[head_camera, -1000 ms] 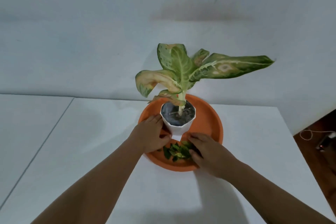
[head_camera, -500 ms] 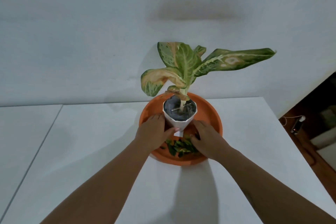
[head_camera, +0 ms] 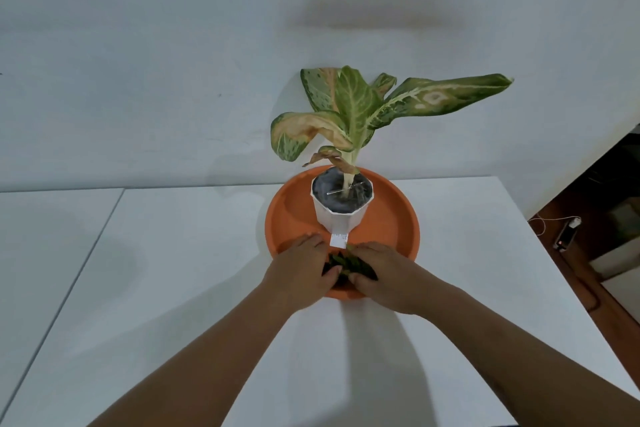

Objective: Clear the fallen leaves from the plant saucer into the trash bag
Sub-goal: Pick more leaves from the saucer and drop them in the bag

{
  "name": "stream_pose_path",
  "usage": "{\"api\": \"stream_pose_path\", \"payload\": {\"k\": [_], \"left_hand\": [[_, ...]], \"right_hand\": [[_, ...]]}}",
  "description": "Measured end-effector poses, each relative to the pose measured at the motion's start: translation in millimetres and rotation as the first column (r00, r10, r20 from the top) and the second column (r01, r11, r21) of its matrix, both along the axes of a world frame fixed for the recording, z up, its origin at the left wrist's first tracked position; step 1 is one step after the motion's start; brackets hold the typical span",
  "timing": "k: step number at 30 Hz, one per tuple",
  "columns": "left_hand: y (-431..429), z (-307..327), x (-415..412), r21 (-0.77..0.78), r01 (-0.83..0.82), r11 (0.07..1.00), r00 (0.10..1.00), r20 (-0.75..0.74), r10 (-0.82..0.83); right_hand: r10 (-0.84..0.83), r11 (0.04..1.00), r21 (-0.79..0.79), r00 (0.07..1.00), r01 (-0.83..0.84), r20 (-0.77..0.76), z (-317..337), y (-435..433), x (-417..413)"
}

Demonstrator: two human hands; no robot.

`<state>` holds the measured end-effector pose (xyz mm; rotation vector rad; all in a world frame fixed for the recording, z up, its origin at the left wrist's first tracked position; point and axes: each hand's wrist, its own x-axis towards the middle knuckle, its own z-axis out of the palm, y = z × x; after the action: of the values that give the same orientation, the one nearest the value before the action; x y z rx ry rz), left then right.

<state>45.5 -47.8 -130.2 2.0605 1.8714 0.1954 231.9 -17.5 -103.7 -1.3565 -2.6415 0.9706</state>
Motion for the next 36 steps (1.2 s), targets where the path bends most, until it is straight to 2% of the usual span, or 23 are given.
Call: {"api": "stream_pose_path", "payload": {"k": [2,4,8,9,11,14,16,19,22,29,32,36], "left_hand": [[-2.2,7.2,4.9,-0.017,-0.032,0.999,0.998,0.062,0.033],[-1.5,15.1,6.4,-0.006,-0.085,0.996,0.995,0.054,0.085],[-3.9,19.5,9.7,-0.147,-0.132,0.98,0.984,-0.142,0.111],[-6.2,19.4,13.6,-0.178,-0.137,0.974,0.983,-0.149,0.111],[-8.5,18.6,21.0,-0.179,-0.122,0.976,0.991,-0.082,0.109],[-7.5,21.6,26.1,-0.145,-0.129,0.981,0.988,0.063,0.14],[-5.7,28.0,25.8,-0.121,-0.167,0.979,0.983,0.055,0.174],[-1.2,32.7,21.8,-0.095,-0.203,0.975,0.979,-0.057,0.198],[2.8,33.9,26.3,-0.158,-0.23,0.96,0.973,-0.036,0.227],[3.4,24.5,21.4,-0.206,-0.245,0.947,0.945,0.17,0.281],[3.9,20.7,18.2,-0.181,-0.224,0.958,0.955,0.153,0.252],[4.6,17.9,19.0,-0.158,-0.187,0.97,0.958,0.19,0.215]], "right_hand": [[-0.032,0.999,-0.007,0.998,0.032,-0.044,4.3,7.3,5.2],[-0.064,0.997,0.037,0.998,0.063,0.018,6.1,18.9,10.9],[0.034,0.999,0.032,0.971,-0.043,0.238,-0.4,25.1,8.1],[0.076,0.997,0.004,0.968,-0.079,0.238,-2.1,23.1,5.8],[0.104,0.993,-0.063,0.987,-0.097,0.123,-1.7,17.6,1.7],[0.039,0.992,-0.114,0.997,-0.047,-0.069,3.7,20.9,4.6],[0.025,0.996,-0.078,0.995,-0.032,-0.101,8.2,28.9,10.5],[0.062,0.998,-0.002,0.998,-0.062,0.02,5.7,40.1,17.1],[0.122,0.992,0.024,0.983,-0.126,0.14,0.8,41.6,11.1],[0.039,0.988,-0.153,0.998,-0.03,0.053,0.6,46.4,6.2],[0.053,0.993,-0.112,0.992,-0.04,0.111,2.1,47.9,8.0],[0.066,0.995,-0.08,0.994,-0.059,0.092,-0.6,43.9,5.5]]}}
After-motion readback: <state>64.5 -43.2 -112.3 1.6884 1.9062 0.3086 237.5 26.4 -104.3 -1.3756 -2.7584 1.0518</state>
